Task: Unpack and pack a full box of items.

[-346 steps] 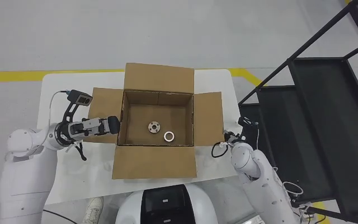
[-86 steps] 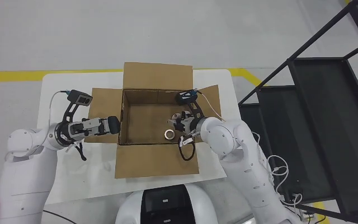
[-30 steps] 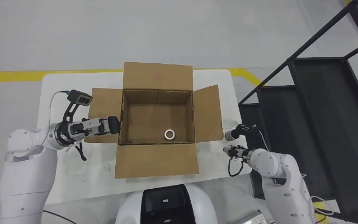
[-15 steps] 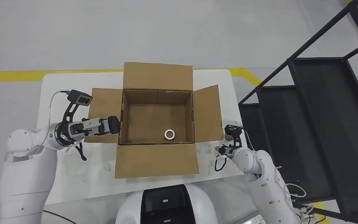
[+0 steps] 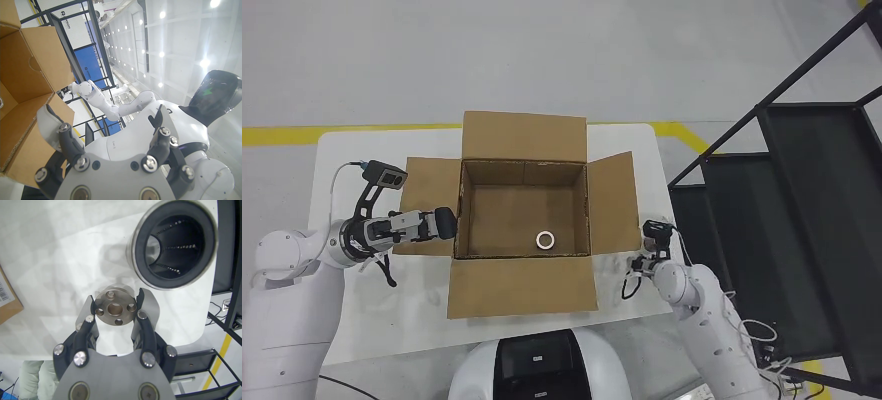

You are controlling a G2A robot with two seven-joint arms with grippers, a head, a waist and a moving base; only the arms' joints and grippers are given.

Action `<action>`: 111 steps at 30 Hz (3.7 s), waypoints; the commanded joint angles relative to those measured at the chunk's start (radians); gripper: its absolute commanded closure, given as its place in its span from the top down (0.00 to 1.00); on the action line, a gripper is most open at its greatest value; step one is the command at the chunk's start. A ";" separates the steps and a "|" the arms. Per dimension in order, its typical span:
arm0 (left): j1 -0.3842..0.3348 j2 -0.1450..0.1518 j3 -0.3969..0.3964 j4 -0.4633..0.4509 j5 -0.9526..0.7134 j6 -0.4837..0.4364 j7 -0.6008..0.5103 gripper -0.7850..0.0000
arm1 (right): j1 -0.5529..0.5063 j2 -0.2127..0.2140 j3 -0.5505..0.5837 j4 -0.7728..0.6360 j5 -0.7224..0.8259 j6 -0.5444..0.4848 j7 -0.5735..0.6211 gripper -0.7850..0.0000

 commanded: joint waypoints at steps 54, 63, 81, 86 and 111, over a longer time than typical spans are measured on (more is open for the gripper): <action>0.000 0.000 0.000 0.000 0.000 0.000 0.000 1.00 | -0.008 0.046 -0.066 -0.762 0.256 -0.131 0.228 1.00; 0.000 0.000 0.000 0.000 0.000 0.000 0.000 1.00 | 0.187 0.023 -0.368 -0.542 0.111 0.006 0.269 1.00; 0.000 0.000 0.000 0.000 0.000 0.000 0.000 1.00 | 0.488 -0.036 -0.567 -0.085 0.057 0.183 0.320 1.00; 0.000 0.000 0.000 0.000 0.000 0.000 0.000 1.00 | 0.499 -0.038 -0.572 -0.071 0.055 0.180 0.330 1.00; 0.000 0.000 0.000 0.000 0.000 0.000 0.000 1.00 | 0.499 -0.038 -0.572 -0.071 0.055 0.180 0.330 1.00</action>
